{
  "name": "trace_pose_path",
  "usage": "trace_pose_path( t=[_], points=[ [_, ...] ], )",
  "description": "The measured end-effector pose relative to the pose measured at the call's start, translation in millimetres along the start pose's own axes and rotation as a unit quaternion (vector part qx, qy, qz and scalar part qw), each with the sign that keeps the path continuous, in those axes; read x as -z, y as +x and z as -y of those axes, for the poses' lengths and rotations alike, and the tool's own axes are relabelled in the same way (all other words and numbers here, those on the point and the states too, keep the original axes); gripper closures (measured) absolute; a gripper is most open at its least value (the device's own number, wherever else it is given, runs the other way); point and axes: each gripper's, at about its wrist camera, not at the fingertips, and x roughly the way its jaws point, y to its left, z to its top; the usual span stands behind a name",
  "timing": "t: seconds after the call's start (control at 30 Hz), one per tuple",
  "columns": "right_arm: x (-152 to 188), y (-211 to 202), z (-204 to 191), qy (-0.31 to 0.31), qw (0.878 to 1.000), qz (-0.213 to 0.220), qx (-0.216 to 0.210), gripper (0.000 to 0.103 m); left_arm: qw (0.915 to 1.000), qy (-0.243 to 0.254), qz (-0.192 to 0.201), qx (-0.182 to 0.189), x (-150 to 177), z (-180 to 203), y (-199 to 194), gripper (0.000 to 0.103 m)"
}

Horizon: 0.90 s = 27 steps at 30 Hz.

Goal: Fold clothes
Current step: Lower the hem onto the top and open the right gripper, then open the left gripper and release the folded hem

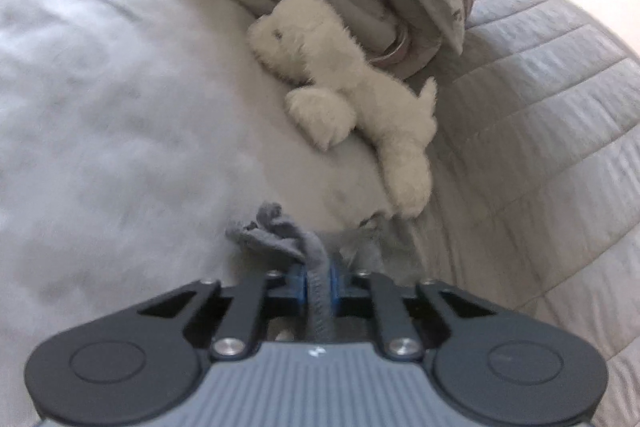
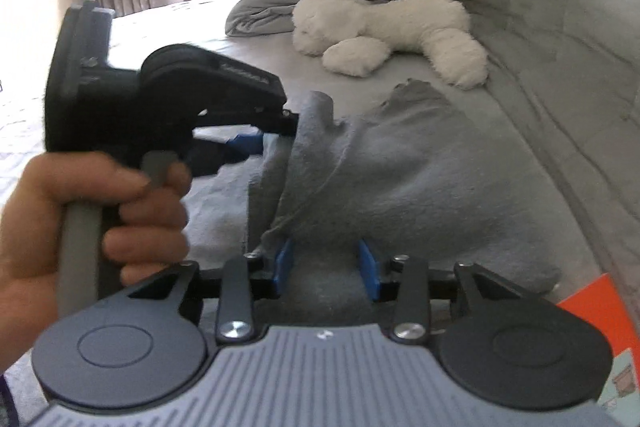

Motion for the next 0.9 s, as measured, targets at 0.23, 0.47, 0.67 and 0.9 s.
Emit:
trace_pose_path(
  t=[0.23, 0.47, 0.67, 0.9],
  points=[
    [0.6, 4.0, -4.4, 0.025, 0.999, -0.023, -0.01, 0.063, 0.9997, 0.011, 0.006, -0.022, -11.2, 0.4, -0.6, 0.093],
    [1.2, -11.0, -3.3, 0.044, 0.999, -0.007, -0.006, 0.064, 0.9979, 0.023, 0.058, -0.019, -24.7, 9.8, -45.3, 0.091],
    [-4.0, -45.7, 51.3, 0.207, 0.974, 0.084, 0.045, 0.064, 0.9893, 0.137, 0.042, 0.024, 5.6, 61.1, -62.7, 0.079],
    [10.7, -27.9, 80.0, 0.28, 0.949, 0.105, 0.104, 0.082, 0.977, 0.213, -0.003, -0.012, 56.9, 76.5, -21.0, 0.08]
  ],
)
